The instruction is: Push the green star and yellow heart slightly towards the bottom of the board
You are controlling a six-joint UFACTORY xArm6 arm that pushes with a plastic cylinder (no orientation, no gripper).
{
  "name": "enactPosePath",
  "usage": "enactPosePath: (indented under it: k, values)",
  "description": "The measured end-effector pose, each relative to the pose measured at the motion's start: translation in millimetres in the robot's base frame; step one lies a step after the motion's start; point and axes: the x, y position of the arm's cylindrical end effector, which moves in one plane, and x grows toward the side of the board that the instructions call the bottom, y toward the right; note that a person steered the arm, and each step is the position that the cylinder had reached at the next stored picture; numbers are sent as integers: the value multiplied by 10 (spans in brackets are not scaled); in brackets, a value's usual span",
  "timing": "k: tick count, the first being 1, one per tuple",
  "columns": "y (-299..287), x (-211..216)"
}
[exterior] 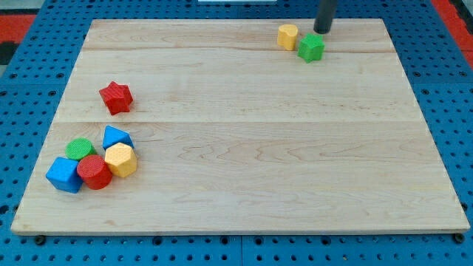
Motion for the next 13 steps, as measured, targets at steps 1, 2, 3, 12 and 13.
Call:
enactPosePath:
  k: [1,2,3,12,13]
  values:
    - [-825,-16]
    - [-1030,200]
    - [-662,-141]
    - [-385,662]
    - [-507,916]
